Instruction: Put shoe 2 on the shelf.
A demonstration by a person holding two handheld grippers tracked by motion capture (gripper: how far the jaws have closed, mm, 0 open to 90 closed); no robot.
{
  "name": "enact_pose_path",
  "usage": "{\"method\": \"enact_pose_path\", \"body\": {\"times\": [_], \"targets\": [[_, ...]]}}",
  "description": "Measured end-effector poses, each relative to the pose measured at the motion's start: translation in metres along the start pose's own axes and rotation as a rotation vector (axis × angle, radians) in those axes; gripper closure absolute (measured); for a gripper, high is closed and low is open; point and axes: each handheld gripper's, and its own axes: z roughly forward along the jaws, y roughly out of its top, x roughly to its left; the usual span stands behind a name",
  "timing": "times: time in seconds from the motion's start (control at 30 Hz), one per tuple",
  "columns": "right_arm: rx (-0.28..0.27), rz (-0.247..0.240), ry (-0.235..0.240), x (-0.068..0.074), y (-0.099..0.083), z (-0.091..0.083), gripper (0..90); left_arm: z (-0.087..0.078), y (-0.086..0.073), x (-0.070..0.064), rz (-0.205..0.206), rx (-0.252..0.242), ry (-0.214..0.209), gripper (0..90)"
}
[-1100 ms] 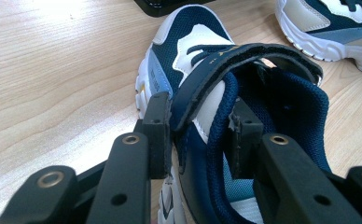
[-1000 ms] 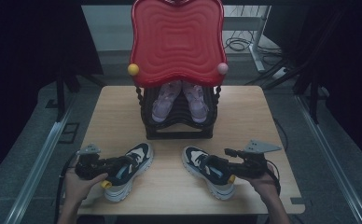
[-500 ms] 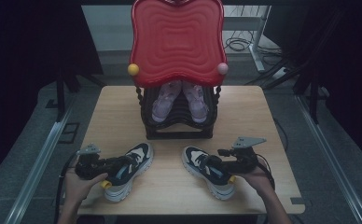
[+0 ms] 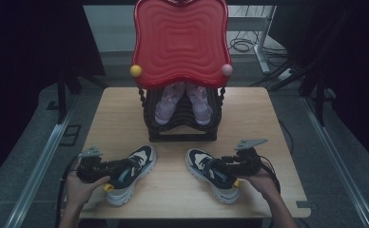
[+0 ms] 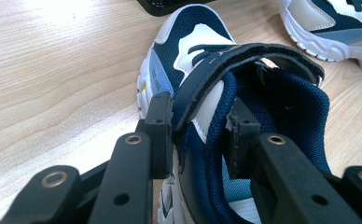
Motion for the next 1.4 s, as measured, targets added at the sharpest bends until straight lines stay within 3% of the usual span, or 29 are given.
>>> {"method": "enact_pose_path", "body": {"times": [0.2,0.43,1.0,1.23,1.4], "targets": [[0.023,0.0,-0.027,0.003,0.003,0.0,71.2,0.0,0.0,0.0,-0.005,-0.007,0.003,69.4],[-0.007,0.021,-0.041,0.004,0.0,-0.003,73.0,-0.003,-0.001,-0.001,-0.005,-0.032,0.006,70.2],[-0.227,0.069,-0.07,0.008,-0.024,-0.033,73.7,-0.023,-0.003,-0.004,-0.068,-0.21,-0.023,70.0],[-0.322,0.086,-0.075,0.008,-0.034,-0.045,73.9,-0.029,-0.004,-0.006,-0.081,-0.252,-0.038,70.0],[-0.362,0.127,-0.093,0.008,-0.04,-0.048,73.9,-0.031,-0.004,-0.007,-0.088,-0.28,-0.051,70.1]]}}
